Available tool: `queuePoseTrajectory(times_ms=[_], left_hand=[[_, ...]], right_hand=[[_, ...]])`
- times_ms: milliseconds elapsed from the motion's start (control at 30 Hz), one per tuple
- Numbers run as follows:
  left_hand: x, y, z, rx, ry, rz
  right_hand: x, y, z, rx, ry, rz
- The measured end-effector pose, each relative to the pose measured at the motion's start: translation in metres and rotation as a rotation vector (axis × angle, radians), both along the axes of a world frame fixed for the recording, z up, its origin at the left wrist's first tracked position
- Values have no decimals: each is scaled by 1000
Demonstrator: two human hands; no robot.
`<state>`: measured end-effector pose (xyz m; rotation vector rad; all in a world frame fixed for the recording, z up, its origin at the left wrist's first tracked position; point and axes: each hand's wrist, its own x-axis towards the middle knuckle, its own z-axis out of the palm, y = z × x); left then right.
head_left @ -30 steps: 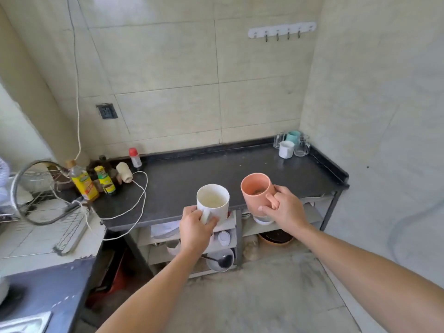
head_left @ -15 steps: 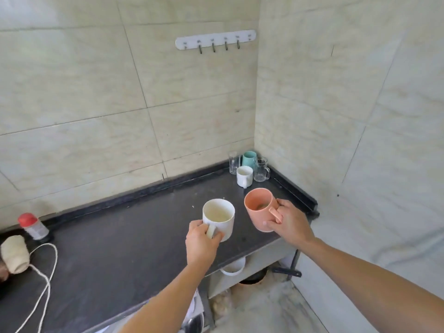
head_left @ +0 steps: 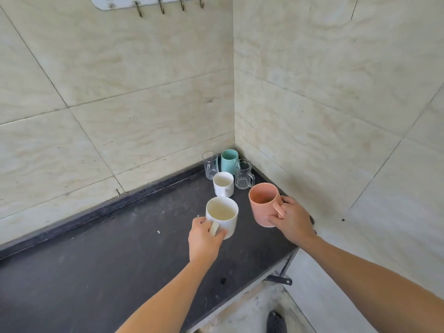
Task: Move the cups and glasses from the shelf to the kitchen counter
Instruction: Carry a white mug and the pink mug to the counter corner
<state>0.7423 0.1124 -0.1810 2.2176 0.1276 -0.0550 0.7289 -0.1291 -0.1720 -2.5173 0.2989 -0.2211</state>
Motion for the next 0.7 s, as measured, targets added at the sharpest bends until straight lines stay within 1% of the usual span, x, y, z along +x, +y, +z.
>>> queuePoseTrajectory(times_ms=[333,533,700], left_hand=[[81,-81,-64,44,163,135],[100,-105,-99,57,228,191],[107,-113,-116,43,237,210]], right_hand=[[121,-68,-75,87,169,54],[146,-73,-121,137,253,40],[153,-74,-139,130,244,48]])
